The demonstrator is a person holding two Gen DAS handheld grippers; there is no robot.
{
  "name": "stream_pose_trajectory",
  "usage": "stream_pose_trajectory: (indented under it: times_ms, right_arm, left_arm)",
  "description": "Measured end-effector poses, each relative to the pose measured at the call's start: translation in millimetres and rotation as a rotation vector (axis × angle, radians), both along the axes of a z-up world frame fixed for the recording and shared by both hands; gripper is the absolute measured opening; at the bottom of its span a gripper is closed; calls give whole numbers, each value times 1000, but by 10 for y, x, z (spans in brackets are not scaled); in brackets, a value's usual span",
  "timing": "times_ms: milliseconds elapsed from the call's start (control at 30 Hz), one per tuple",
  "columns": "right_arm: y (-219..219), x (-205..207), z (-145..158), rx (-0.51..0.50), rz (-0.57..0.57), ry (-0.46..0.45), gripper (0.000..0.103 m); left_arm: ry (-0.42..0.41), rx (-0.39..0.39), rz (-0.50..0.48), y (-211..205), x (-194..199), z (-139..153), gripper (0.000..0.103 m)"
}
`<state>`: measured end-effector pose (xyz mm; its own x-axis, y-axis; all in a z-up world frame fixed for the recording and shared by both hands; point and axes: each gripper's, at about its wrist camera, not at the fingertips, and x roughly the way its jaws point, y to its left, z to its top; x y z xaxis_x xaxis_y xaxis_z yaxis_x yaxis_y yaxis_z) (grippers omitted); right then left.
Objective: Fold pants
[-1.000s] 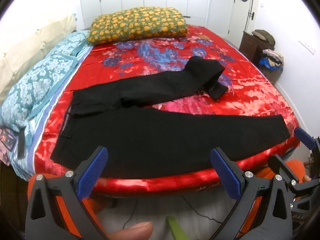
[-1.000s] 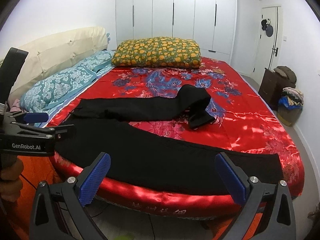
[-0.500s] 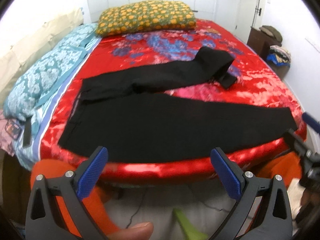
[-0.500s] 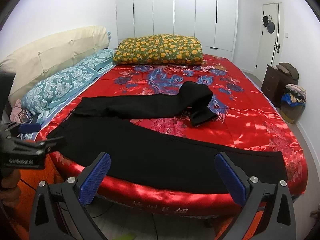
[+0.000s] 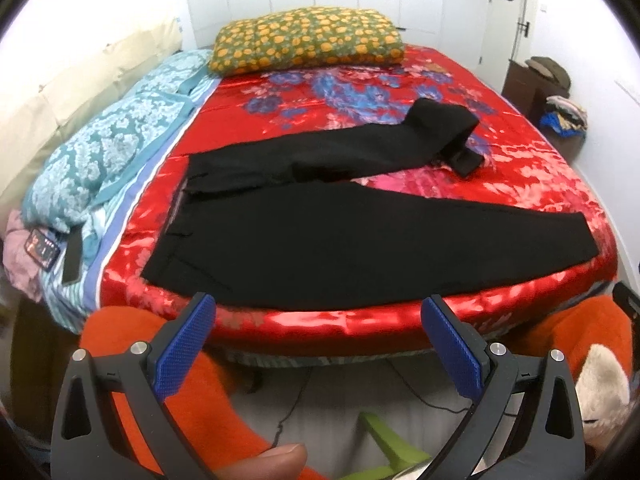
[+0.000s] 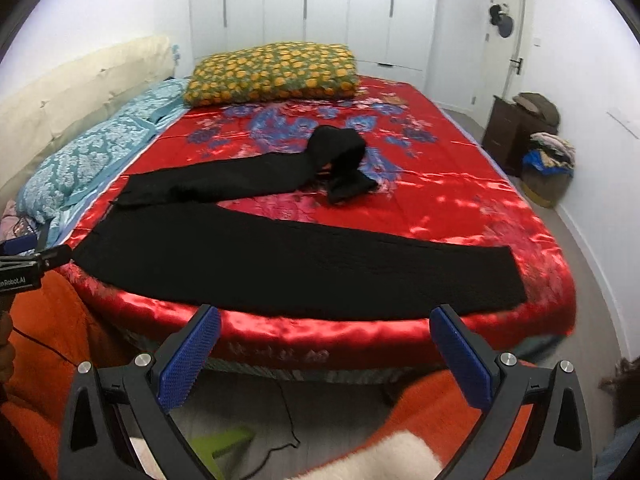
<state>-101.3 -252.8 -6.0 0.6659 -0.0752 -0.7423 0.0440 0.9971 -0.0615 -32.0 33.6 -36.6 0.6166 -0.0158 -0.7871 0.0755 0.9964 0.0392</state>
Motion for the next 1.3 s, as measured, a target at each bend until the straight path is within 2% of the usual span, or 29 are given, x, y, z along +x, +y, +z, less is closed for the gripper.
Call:
stream_pose_trajectory:
  times_ms: [200, 333, 667, 1300]
  right_arm:
    - [-160, -231, 93, -19, -81, 8, 103]
    - [-231, -242, 94, -20, -120, 20, 103]
    - [-193, -202, 56, -27, -104, 23, 103]
    - [-191, -190, 33, -33, -109, 34, 103]
  left_arm:
    - [8, 0, -50, -105, -31, -8, 102]
    - [6, 2, -72, -143, -50, -2, 102]
    - [7, 33, -100, -223, -72, -23, 102]
    - [23, 43, -72, -138, -53, -58, 102]
